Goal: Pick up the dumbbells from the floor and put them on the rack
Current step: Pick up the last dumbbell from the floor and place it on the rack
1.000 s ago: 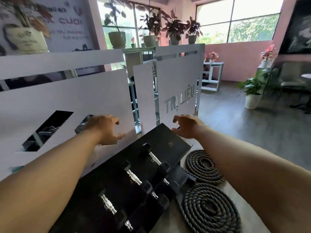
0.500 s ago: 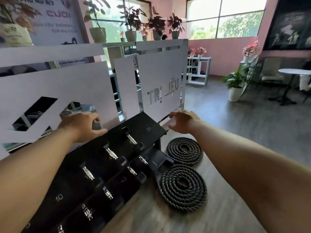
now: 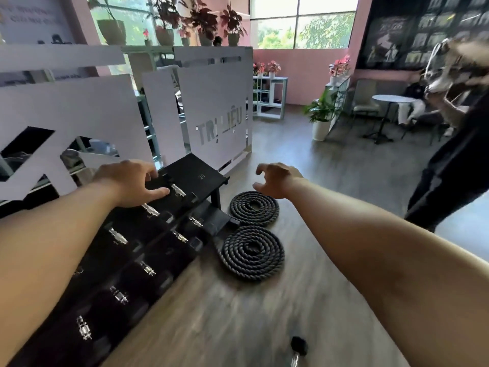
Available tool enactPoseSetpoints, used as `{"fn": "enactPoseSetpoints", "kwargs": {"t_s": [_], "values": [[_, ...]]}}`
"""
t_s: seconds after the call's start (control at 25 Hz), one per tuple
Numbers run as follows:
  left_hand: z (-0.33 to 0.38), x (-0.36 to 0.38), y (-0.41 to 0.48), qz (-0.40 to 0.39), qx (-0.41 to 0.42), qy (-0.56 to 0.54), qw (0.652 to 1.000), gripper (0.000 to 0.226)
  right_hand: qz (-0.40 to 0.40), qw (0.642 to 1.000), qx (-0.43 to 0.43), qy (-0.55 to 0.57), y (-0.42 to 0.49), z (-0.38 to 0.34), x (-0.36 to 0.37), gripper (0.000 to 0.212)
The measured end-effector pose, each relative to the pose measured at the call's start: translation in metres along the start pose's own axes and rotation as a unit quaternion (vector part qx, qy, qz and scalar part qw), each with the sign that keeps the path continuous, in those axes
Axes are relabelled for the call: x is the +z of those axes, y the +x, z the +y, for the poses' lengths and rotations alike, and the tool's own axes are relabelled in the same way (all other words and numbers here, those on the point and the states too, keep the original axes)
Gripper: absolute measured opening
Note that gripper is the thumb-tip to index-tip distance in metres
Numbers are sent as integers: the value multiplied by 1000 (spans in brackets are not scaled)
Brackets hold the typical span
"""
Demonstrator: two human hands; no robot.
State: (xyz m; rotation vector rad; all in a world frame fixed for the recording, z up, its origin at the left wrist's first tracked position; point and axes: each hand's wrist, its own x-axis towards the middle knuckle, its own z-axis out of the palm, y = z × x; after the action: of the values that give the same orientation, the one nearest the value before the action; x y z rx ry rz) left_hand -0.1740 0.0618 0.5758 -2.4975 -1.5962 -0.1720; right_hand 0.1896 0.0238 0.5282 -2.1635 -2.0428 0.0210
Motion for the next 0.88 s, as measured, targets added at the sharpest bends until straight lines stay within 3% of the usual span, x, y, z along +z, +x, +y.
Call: {"fn": "enactPoseSetpoints", "kwargs": {"t_s": [0.36,0.88], "values": [[54,30,-106,-58,61,-59,995,65,-48,997,58,4,-176,-5,52,55],[253,98,-113,-110,168,-46,979,74,-92,985,141,26,-302,124,118,57]]}}
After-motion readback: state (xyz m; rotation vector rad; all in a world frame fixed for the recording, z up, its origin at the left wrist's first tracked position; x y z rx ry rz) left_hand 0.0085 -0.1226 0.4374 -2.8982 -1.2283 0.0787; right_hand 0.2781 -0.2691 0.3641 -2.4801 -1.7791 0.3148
